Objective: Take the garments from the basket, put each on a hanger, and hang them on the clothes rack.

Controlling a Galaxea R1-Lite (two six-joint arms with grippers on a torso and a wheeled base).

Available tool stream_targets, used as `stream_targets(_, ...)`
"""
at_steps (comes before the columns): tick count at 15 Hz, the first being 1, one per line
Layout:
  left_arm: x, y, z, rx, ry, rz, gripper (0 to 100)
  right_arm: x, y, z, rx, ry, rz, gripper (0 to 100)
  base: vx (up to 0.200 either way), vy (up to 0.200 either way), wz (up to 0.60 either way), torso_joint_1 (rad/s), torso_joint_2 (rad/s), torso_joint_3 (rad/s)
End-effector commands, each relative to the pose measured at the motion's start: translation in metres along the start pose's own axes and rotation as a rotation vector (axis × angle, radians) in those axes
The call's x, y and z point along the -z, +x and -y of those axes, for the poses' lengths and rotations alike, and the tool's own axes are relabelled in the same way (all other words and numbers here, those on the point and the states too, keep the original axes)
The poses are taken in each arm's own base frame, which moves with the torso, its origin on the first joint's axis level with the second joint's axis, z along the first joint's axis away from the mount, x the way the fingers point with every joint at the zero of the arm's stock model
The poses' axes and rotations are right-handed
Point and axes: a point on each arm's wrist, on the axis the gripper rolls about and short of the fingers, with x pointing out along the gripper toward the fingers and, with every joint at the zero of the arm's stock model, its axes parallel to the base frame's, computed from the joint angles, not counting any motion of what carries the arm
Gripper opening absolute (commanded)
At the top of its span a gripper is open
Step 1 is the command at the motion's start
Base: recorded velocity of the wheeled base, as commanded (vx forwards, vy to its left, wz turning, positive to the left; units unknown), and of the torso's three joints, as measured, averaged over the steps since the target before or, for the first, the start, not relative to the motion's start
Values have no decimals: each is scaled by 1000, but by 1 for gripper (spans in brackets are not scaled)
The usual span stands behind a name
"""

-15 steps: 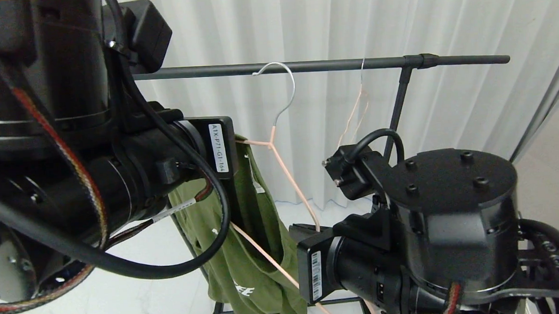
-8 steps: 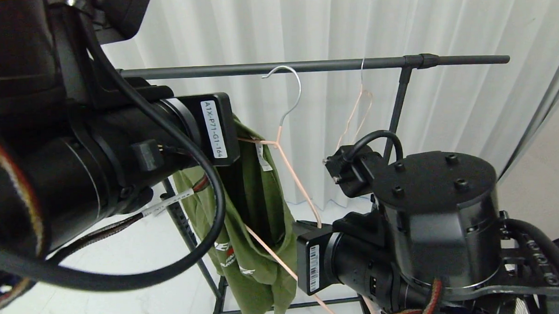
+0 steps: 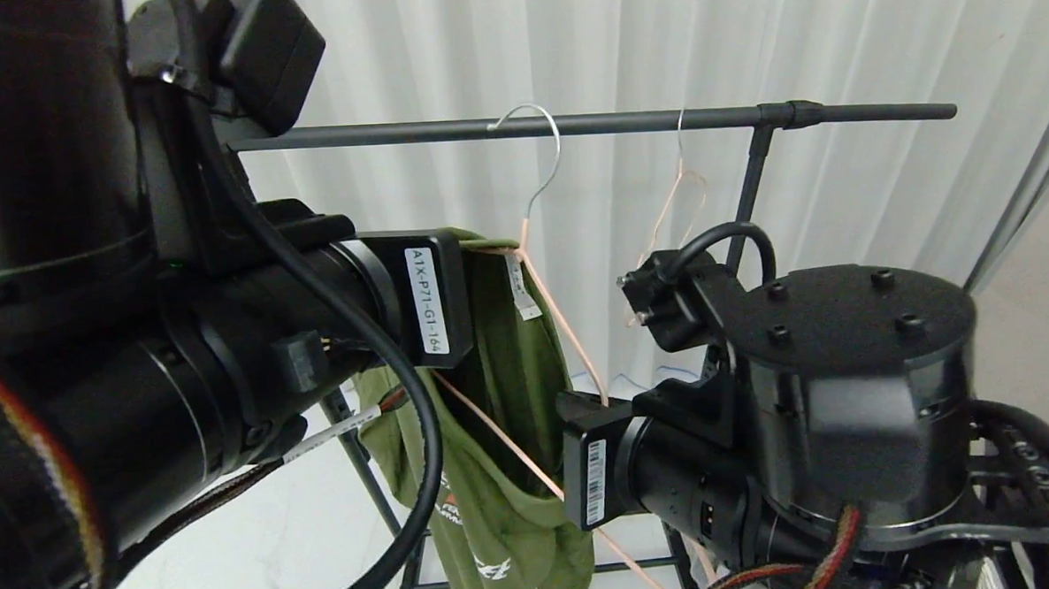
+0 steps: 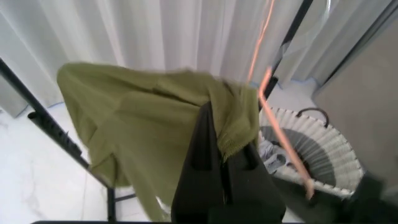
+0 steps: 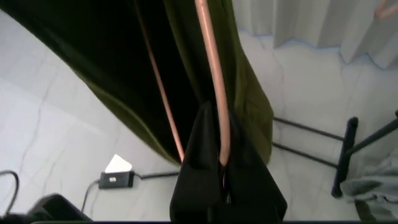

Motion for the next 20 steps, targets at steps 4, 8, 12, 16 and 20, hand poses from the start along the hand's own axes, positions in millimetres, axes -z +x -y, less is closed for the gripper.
stream_targets(4,3,0,-1,-2,1,-4,0,6,-2,11,-25,-112,119,0,0,0,0,0,0,0)
stream_targets(8,15,2,-2,-13,39,-36,0,-1,-2,23,-2,-166,198,0,0,0,0,0,0,0)
stream_targets(12,21,3,-3,-16,63,-52,0,-9,-2,24,0,-212,259,0,0,0,0,0,0,0)
stream_targets(16,20,1,-4,-16,58,-48,100,-16,-4,24,3,-242,313,0,0,0,0,0,0,0)
stream_targets(20,24,-8,-13,-15,63,-47,100,-26,-7,35,46,-281,359,0,0,0,0,0,0,0)
